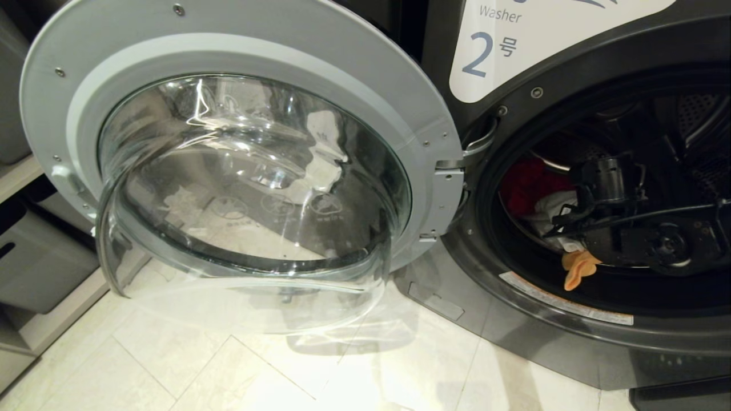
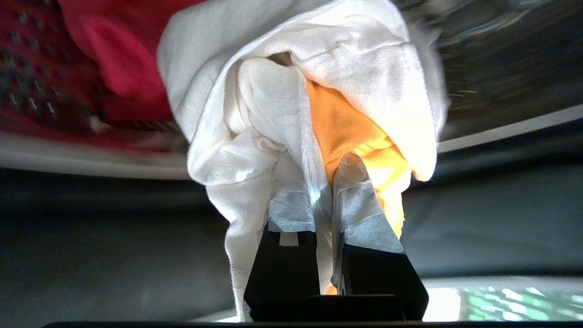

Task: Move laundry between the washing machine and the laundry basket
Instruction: Pick a cloth and place it into the basket

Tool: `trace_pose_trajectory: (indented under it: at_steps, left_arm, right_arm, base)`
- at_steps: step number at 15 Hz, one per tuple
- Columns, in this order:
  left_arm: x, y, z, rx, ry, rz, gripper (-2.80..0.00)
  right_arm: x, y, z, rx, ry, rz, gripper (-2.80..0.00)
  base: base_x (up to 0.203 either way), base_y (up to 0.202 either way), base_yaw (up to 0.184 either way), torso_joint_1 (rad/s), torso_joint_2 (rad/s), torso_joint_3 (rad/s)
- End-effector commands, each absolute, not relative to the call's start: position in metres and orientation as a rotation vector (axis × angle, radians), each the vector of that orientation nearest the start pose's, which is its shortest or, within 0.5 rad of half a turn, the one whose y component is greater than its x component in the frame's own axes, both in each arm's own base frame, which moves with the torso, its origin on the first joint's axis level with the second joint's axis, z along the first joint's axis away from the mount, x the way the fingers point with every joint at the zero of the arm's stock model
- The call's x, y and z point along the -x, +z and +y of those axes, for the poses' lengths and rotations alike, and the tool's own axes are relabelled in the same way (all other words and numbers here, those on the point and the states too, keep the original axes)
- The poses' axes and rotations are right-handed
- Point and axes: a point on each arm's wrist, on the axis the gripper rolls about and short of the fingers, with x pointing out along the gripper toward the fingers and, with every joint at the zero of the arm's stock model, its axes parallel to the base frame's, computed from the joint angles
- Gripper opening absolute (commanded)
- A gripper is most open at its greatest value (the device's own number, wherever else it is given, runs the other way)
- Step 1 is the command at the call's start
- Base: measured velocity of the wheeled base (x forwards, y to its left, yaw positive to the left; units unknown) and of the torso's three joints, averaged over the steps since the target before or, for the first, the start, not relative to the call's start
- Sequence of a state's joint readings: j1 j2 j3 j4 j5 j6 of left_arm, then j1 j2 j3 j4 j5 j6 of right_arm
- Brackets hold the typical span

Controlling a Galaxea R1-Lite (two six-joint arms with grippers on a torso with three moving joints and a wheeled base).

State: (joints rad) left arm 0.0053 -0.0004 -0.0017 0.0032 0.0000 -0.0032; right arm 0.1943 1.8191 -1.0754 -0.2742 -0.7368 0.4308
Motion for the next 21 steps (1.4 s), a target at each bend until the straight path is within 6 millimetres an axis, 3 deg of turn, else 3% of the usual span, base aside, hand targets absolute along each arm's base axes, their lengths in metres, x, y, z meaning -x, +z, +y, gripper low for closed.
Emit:
trace_pose_trajectory:
  at_steps: [1, 5, 10, 15, 17, 21]
  left_arm:
    - [0.023, 0.076, 0.000, 0.005, 0.006, 0.000, -2.80]
    - [0.023, 0.076, 0.000, 0.004, 0.006, 0.000, -2.80]
    - [0.023, 0.076, 0.000, 0.003, 0.006, 0.000, -2.80]
    - [0.023, 0.076, 0.000, 0.005, 0.006, 0.000, -2.80]
    - [0.023, 0.076, 0.000, 0.005, 0.006, 0.000, -2.80]
    - [0.023, 0.076, 0.000, 0.005, 0.005, 0.000, -2.80]
  right_arm:
    - [-0.285, 0.206, 0.042, -0.189, -0.597, 0.247, -2.80]
    - [-0.208, 0.221, 0.028, -0.129, -0.534, 0.177, -2.80]
    - [-0.094, 0.233, 0.009, -0.068, -0.300, 0.059, -2.80]
    - [0.024, 0.214, -0.011, -0.020, -0.006, -0.056, -2.80]
    - [0.048, 0.219, -0.016, 0.018, 0.085, -0.067, -2.80]
    - [0.077, 0.264, -0.022, 0.123, 0.189, -0.112, -2.80]
  base:
    - [0.000, 0.000, 0.000, 0.000, 0.00, 0.000]
    - [0.000, 0.000, 0.000, 0.000, 0.00, 0.000]
    - [0.000, 0.000, 0.000, 0.000, 0.00, 0.000]
    - [0.000, 0.000, 0.000, 0.000, 0.00, 0.000]
    - [0.000, 0.000, 0.000, 0.000, 0.00, 0.000]
    - [0.000, 0.000, 0.000, 0.000, 0.00, 0.000]
